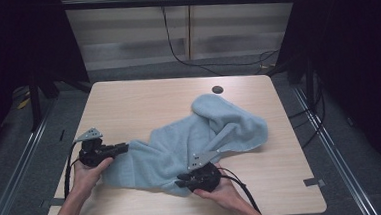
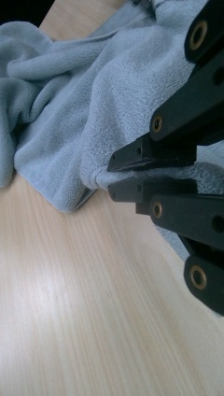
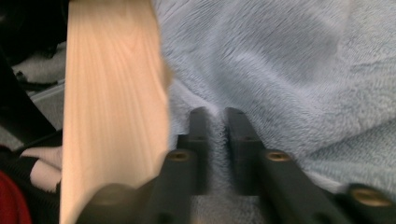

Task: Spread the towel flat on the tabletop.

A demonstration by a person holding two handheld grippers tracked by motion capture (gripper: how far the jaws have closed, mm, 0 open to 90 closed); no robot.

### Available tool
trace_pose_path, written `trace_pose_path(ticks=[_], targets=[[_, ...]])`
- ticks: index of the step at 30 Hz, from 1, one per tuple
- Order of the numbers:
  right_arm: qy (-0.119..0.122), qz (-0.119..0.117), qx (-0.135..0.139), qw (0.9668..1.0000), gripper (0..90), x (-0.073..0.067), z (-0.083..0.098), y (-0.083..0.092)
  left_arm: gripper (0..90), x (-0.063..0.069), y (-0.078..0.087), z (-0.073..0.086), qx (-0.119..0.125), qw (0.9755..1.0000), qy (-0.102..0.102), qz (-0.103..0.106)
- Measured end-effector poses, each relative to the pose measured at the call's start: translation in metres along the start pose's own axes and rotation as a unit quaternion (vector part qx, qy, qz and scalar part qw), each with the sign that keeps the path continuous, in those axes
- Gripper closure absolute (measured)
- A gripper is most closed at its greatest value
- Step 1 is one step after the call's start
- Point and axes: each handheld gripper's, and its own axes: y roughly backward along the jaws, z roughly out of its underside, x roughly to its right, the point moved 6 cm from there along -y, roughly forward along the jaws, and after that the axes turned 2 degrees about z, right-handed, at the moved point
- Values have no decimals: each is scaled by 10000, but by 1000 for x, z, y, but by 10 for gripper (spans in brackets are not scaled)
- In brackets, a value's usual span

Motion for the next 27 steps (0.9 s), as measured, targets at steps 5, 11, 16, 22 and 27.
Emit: trace_pose_path(ticks=[5,11,16,22,27], targets=[[-156,184,372,9990,858,6,-10,30,852,-7,16,-4,209,9996,174,32],[-495,645,1161,9899,866,38,-24,90,857,5,15,-15,159,9998,73,29],[-776,1279,1451,9780,876,68,-16,129,857,3,17,-15,223,9989,382,153],[-1289,1904,1703,9582,876,111,1,167,858,32,4,-21,113,9984,222,501],[-1526,2082,1069,9602,790,130,33,141,837,52,-34,8,-561,9956,-5,750]])
